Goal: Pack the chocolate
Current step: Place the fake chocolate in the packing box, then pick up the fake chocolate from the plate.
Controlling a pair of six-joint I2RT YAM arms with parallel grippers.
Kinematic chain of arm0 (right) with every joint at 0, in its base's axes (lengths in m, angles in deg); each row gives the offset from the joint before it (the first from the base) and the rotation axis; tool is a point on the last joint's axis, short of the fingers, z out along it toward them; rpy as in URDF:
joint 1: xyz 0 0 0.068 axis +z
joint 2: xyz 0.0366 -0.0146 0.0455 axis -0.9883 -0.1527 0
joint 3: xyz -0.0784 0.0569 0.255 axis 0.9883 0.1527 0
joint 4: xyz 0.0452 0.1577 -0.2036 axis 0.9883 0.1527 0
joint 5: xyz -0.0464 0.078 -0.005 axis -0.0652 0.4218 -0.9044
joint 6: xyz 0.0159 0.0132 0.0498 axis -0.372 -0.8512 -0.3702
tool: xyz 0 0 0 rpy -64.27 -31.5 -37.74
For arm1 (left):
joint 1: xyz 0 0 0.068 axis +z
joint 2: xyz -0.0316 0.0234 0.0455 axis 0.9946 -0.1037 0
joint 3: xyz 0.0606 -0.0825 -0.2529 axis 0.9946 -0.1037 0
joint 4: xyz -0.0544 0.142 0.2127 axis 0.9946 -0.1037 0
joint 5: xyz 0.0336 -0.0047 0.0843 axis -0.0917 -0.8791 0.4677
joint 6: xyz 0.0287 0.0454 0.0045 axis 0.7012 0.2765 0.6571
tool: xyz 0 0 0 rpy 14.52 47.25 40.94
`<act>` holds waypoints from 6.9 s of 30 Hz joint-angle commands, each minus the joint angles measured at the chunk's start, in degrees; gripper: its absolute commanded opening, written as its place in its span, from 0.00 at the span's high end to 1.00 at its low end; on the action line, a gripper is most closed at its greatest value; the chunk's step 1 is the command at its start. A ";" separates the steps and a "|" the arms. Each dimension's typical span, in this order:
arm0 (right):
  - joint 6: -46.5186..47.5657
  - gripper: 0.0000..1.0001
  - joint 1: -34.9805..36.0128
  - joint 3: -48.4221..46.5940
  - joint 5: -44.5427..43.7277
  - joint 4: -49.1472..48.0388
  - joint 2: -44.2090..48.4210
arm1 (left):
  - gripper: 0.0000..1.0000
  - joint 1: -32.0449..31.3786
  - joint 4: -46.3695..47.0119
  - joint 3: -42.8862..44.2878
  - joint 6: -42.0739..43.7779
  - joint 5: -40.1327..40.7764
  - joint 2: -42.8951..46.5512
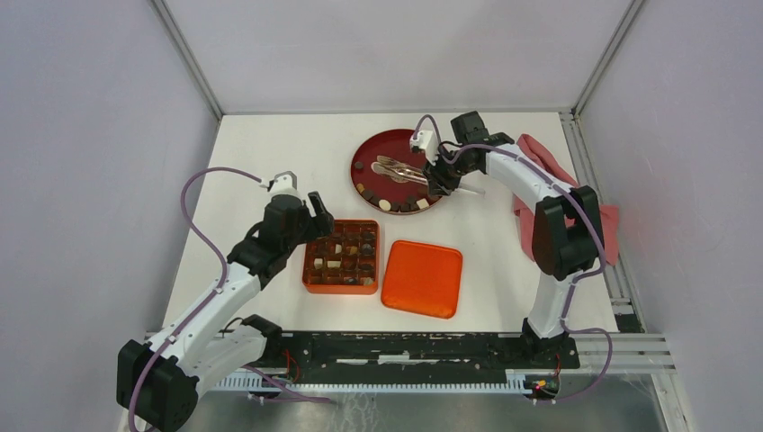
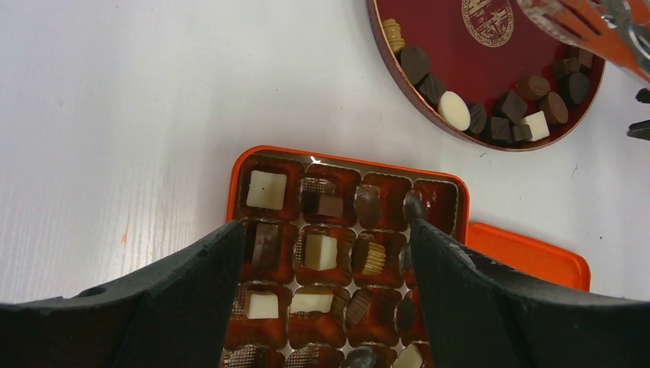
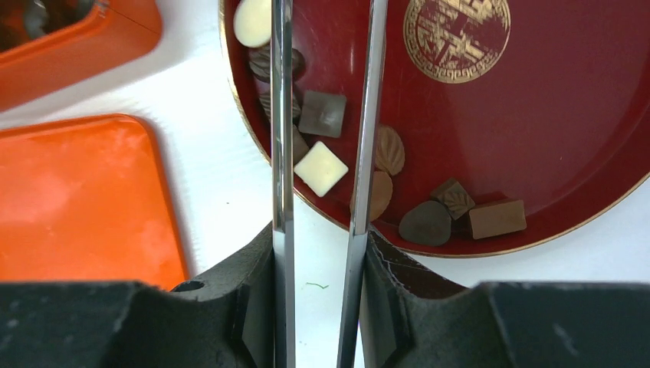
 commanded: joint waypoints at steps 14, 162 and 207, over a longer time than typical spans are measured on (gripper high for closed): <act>3.70 1.00 8.14 23.23 12.50 -2.74 26.80 | 0.21 -0.35 -5.08 4.84 -2.42 0.75 2.51; -2.41 0.59 -3.40 6.08 -0.34 -2.78 15.85 | 0.01 -0.34 23.18 6.94 9.64 -12.12 -2.36; -4.72 0.59 1.83 -15.72 -4.58 3.07 -11.55 | 0.05 -3.57 30.68 -1.60 14.67 -1.51 0.64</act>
